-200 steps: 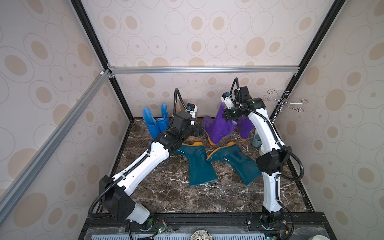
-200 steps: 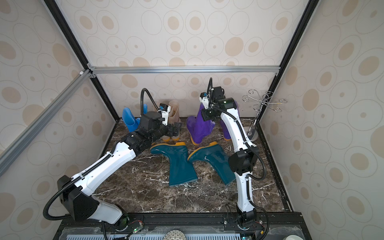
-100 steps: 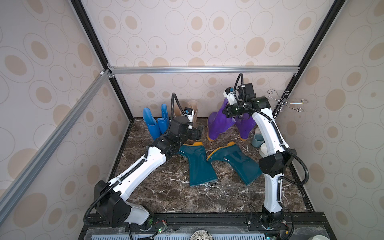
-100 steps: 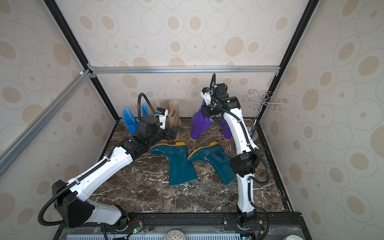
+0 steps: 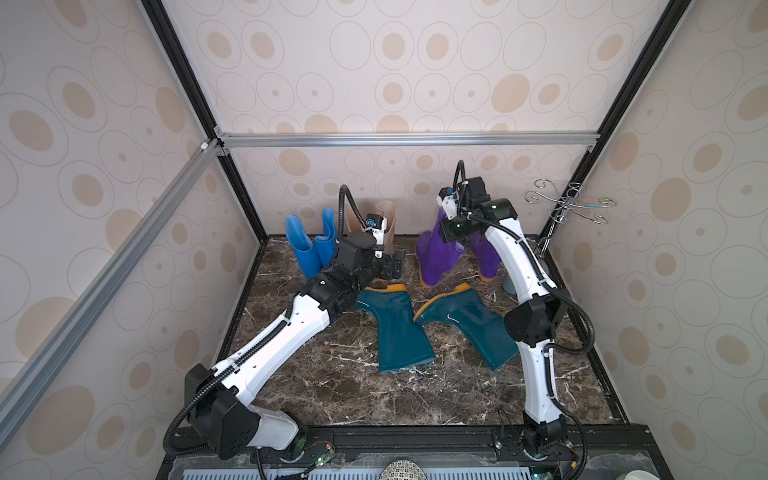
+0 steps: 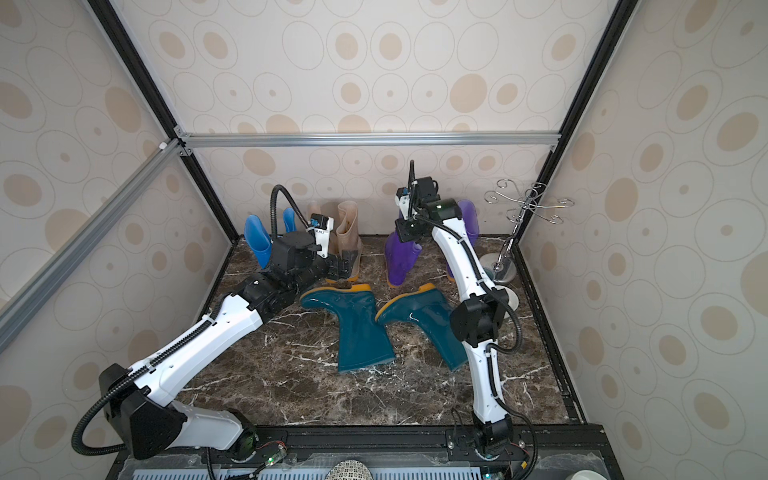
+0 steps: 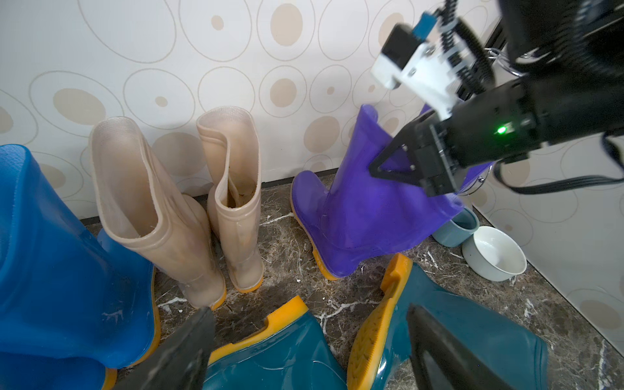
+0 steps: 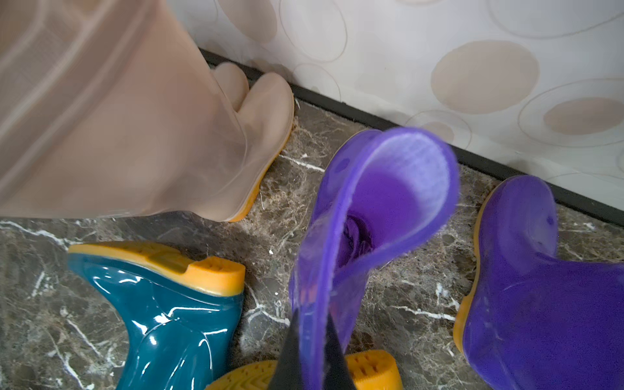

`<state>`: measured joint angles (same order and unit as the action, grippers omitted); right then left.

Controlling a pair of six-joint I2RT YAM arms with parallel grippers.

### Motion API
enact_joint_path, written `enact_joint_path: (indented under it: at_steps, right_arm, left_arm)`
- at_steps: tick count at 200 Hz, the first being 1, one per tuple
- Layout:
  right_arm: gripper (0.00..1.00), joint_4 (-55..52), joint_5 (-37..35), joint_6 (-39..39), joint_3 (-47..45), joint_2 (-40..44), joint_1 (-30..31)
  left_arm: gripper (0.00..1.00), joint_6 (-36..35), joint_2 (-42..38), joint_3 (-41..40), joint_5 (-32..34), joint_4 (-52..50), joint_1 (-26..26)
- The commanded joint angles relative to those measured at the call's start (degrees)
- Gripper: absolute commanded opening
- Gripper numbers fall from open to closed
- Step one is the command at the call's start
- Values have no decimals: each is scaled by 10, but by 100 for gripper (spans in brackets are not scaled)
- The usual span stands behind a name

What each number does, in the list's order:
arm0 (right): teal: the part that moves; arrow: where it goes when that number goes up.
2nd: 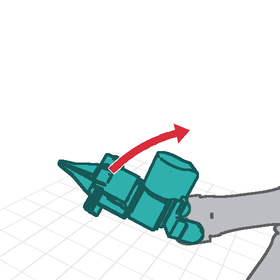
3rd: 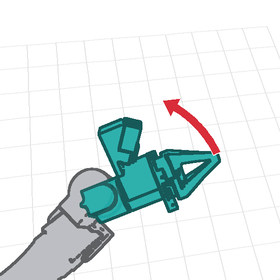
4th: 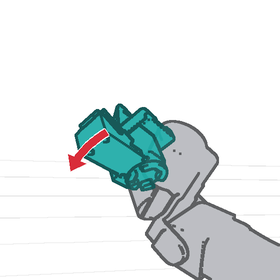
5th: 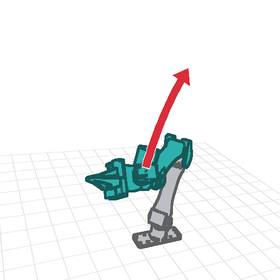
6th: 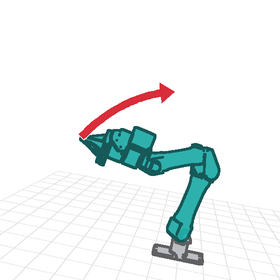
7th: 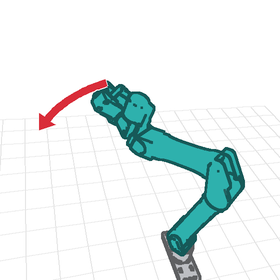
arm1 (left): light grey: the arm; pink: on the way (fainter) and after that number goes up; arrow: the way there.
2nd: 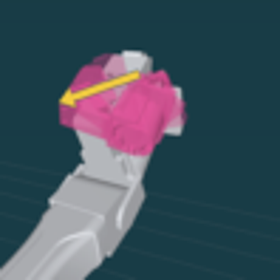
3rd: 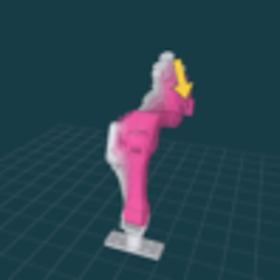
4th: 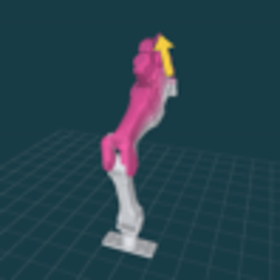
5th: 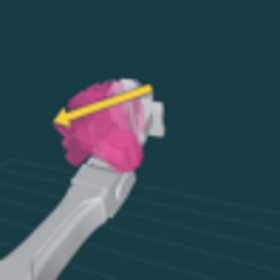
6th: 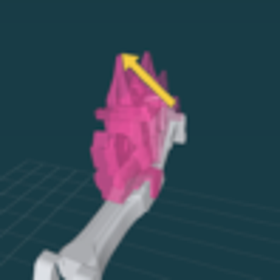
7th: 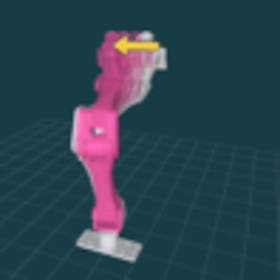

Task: Match and arrange rain boots in pairs
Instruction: Adjust the rain boot at the center of the board.

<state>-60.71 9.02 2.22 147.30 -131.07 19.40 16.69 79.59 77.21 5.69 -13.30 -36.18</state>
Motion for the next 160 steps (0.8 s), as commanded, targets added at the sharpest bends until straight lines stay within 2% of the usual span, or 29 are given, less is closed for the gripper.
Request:
enact_joint_path:
  at_steps: [1,71,90,107,123,160]
  right_arm:
    - [0,18,-11,17,34,2,11]
    - [1,26,-1,20,39,-22,27]
    - [14,37,3,15,39,-21,29]
    - [35,39,0,20,39,-22,31]
    - [51,39,-3,18,39,-21,31]
    - [65,56,-10,-18,40,-8,32]
  left_arm:
    - [88,-4,-12,7,6,-1,-5]
    - [88,6,-2,22,5,-13,-5]
    - [88,8,1,27,5,-13,-5]
    - [88,11,3,30,3,-15,-6]
    - [88,12,2,30,2,-16,-5]
    - [88,16,5,33,1,-20,-5]
